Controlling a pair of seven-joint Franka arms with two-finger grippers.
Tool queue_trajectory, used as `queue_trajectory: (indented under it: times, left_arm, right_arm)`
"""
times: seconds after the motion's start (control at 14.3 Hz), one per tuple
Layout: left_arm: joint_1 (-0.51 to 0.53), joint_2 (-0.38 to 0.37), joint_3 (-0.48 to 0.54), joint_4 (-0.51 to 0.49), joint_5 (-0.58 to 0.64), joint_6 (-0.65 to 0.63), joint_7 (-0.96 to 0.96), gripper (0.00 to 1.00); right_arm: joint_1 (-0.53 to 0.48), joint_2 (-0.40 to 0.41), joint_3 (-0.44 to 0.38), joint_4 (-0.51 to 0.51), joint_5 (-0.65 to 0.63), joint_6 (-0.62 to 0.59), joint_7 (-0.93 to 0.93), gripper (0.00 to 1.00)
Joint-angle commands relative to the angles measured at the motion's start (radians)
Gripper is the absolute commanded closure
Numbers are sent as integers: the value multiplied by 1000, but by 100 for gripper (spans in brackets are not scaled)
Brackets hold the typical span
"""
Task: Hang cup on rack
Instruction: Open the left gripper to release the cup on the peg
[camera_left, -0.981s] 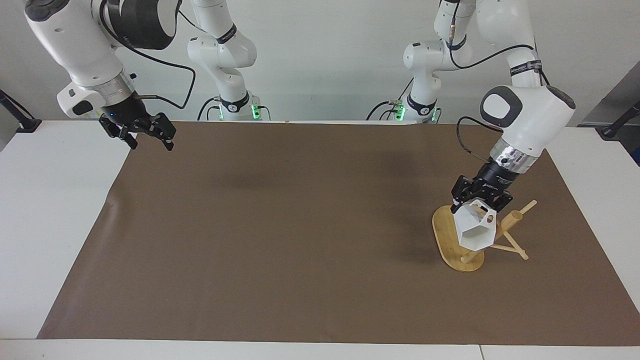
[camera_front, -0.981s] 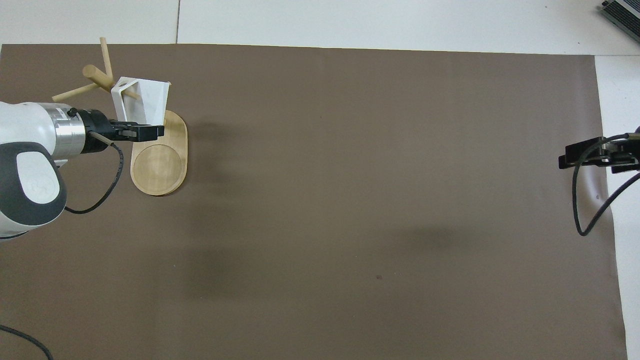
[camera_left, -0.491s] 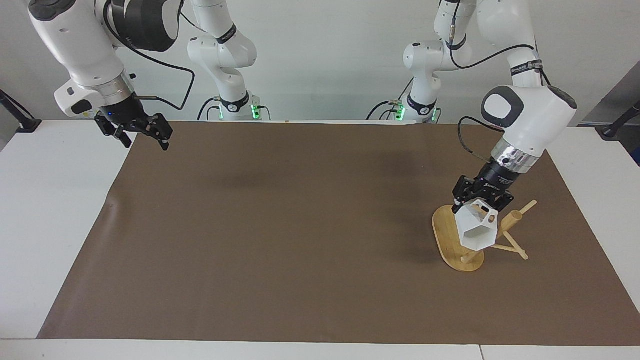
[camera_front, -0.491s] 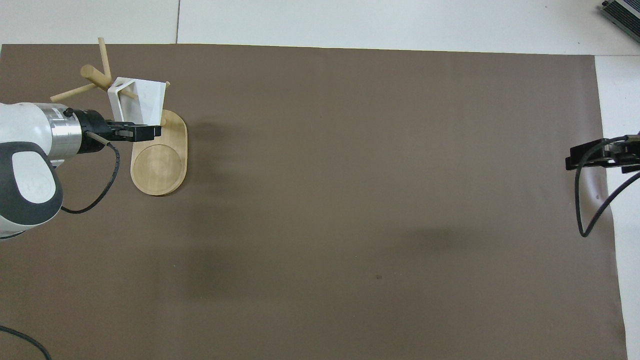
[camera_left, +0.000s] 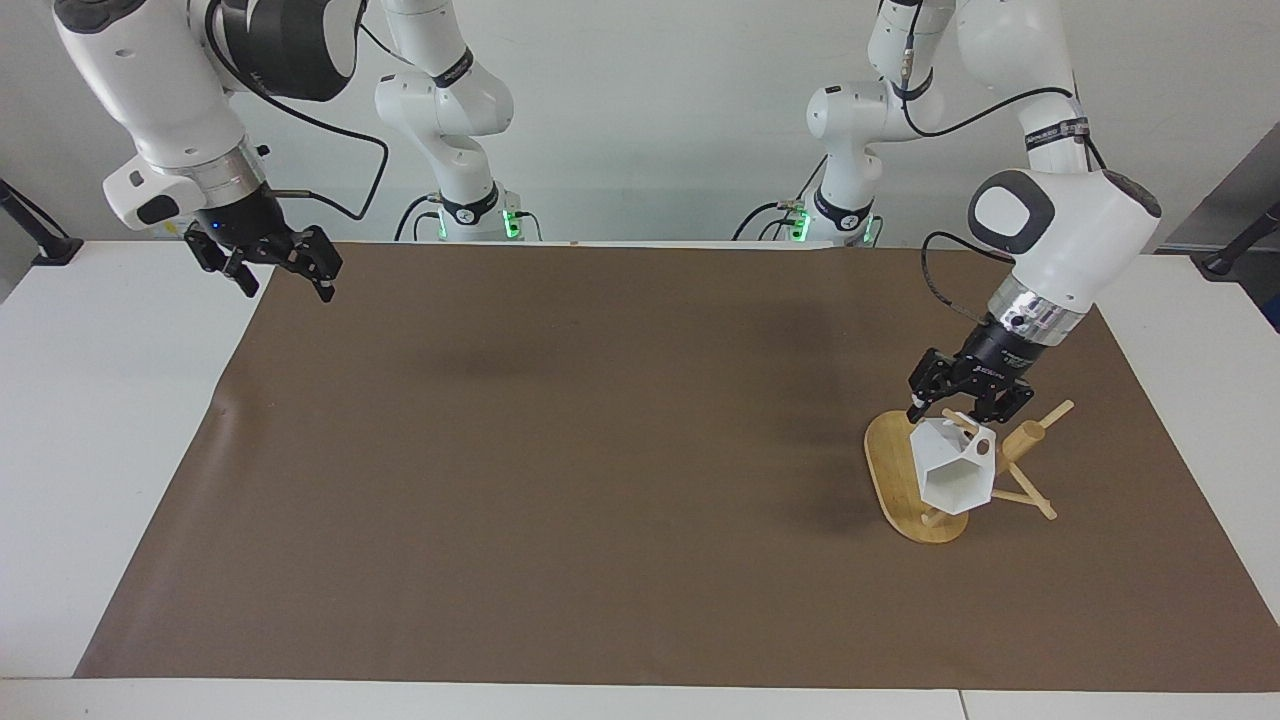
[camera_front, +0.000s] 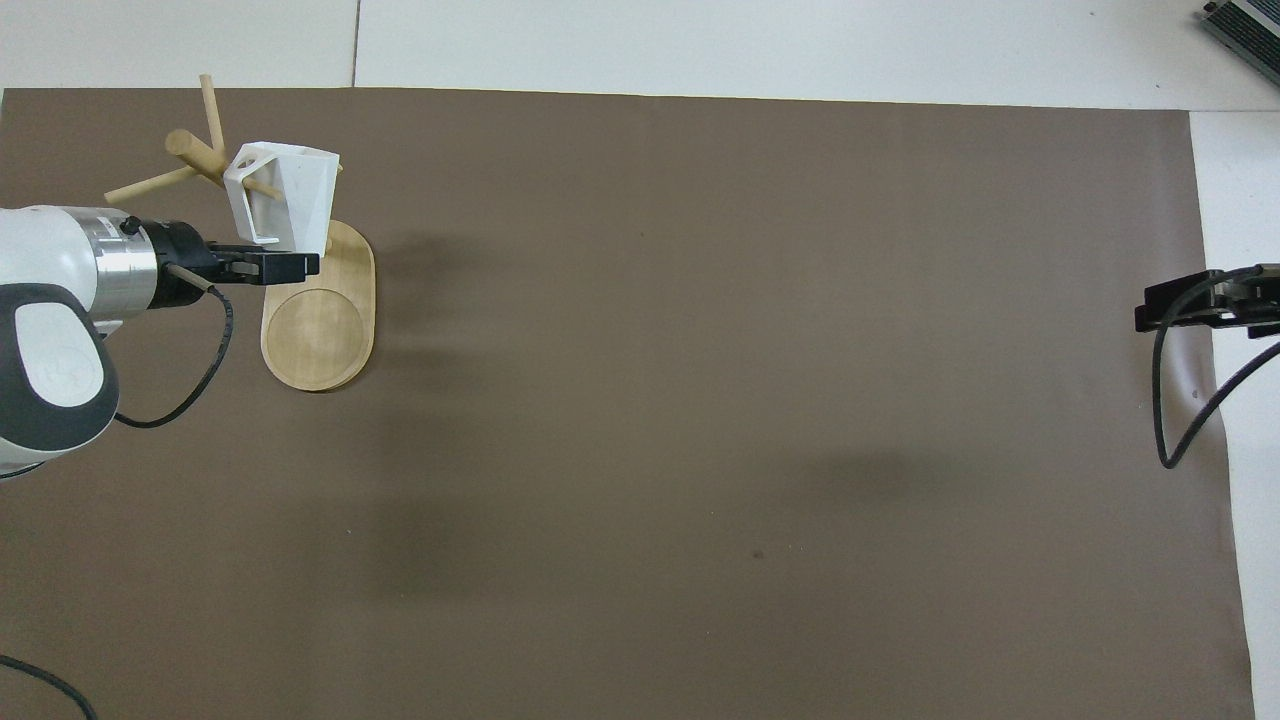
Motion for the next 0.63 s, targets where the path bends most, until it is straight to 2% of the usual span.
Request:
queue_trajectory:
  times: [0.0, 0.21, 0.56]
  left_arm:
    - [13, -21, -6, 4, 13, -47, -47, 14]
    - [28, -30, -3, 32, 15, -151, 27, 11]
    - [53, -119, -1, 23, 34, -337, 240, 7]
  right_arm:
    - [-6, -1, 3, 2, -9, 27, -4, 0]
    - [-6, -1, 0, -2, -1, 41, -14, 0]
    - [-4, -1, 2, -6, 2, 41, -8, 0]
